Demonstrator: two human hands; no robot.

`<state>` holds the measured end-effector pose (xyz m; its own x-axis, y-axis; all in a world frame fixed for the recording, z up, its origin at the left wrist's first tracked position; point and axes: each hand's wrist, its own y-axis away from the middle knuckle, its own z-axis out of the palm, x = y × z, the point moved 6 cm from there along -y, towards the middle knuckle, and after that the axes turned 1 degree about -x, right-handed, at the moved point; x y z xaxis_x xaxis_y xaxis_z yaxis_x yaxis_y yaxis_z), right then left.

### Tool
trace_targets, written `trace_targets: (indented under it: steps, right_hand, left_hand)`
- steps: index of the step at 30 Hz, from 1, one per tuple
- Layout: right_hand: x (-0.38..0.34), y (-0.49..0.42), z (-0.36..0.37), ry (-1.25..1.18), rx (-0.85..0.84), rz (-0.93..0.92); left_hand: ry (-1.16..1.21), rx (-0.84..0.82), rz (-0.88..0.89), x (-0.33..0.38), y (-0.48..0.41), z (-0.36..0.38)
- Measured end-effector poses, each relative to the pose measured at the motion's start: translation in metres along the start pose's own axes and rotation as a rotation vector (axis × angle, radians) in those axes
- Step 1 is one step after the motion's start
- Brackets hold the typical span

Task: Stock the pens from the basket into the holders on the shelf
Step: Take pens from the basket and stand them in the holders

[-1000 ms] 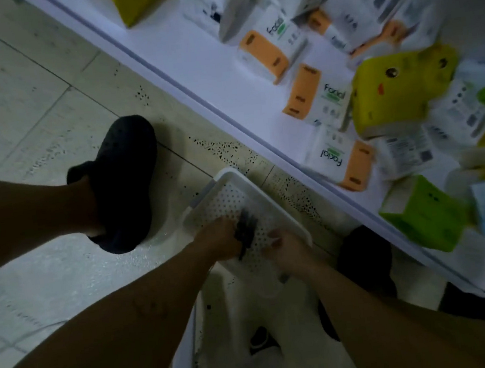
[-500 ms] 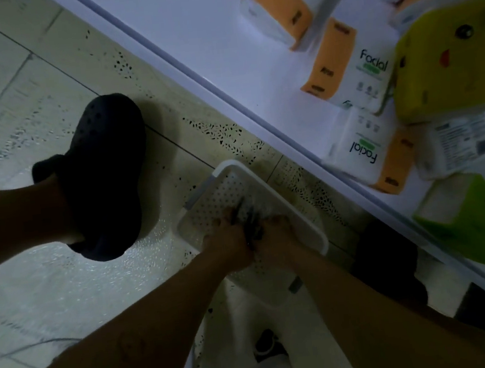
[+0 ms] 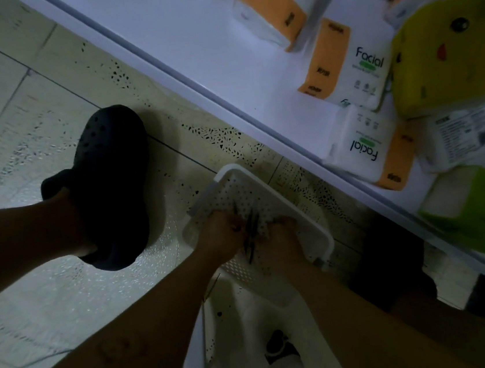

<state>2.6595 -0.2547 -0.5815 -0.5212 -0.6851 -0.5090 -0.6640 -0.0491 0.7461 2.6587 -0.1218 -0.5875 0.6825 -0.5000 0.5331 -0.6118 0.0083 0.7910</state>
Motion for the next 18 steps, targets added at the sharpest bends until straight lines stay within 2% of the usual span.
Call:
trace_targets:
  steps: [2, 5, 7, 10, 15, 18]
  right_hand:
    - [-0.004, 0.000, -0.006, 0.094, -0.033, 0.021]
    - [-0.002, 0.003, -0.015, -0.089, -0.082, 0.127]
    - [-0.009, 0.008, -0.026, -0.099, -0.039, 0.144]
    - [-0.015, 0.020, -0.040, -0.024, 0.031, 0.107]
    - [-0.026, 0.049, -0.060, -0.044, 0.114, 0.023]
    - [-0.042, 0.067, -0.073, -0.122, 0.143, -0.050]
  left_hand:
    - [0.039, 0.009, -0.022, 0.000, 0.004, -0.005]
    - [0.127, 0.003, -0.034, 0.005, 0.010, -0.010]
    - [0.212, -0.015, 0.002, 0.013, 0.019, -0.014]
    - [0.317, -0.081, 0.093, 0.023, 0.032, -0.018]
    - [0.294, -0.238, 0.030, 0.037, 0.058, -0.016]
    - [0.286, -0.192, 0.122, 0.055, 0.076, -0.024]
